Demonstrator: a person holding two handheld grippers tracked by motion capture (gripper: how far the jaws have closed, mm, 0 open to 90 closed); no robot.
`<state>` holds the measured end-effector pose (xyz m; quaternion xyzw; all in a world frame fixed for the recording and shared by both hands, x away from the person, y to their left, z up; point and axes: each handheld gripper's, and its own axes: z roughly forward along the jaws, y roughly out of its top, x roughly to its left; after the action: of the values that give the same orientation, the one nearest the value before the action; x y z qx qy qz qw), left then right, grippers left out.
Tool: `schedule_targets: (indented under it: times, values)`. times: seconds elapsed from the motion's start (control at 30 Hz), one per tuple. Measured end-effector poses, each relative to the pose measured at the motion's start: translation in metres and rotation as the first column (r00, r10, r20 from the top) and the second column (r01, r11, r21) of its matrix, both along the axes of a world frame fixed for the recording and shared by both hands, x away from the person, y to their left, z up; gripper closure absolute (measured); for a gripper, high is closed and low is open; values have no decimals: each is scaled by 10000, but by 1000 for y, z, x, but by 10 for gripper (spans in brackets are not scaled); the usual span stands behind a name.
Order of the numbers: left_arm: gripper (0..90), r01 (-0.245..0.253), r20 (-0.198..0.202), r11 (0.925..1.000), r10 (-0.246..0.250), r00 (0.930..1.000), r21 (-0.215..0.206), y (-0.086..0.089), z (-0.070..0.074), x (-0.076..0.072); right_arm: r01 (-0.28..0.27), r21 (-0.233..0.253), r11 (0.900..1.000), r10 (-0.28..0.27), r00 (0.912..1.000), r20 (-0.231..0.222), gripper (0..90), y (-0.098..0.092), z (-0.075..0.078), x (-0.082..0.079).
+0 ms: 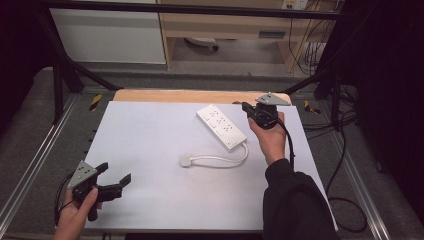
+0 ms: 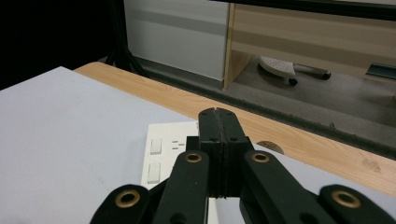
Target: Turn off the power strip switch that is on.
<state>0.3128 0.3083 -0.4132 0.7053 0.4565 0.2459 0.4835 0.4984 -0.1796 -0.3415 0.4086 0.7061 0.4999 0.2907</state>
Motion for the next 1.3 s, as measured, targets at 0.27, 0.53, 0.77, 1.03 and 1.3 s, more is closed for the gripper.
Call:
schedule_targets:
  times: [0.27,0.53,0.77,1.03,1.3]
  values:
    - [51,-27,-93,10000,27,10000,19,-1,-1,1,-80,29,10000,80,9999,-106,900,11,-6,6]
    - [51,16,-115,10000,-16,9999,56,-2,-2,1,-283,-41,9996,281,9988,-411,900,18,-15,14]
    - [51,72,-188,9998,-69,9998,162,-3,-3,1,-218,-57,9997,214,9974,-682,900,20,-23,19]
    - [52,-366,53,9992,367,9993,-153,3,1,0,-356,-798,9962,277,9948,-979,900,25,-37,24]
    - [50,-355,78,9993,355,9993,-76,3,1,0,-440,-959,9944,319,9918,-1240,900,30,-45,27]
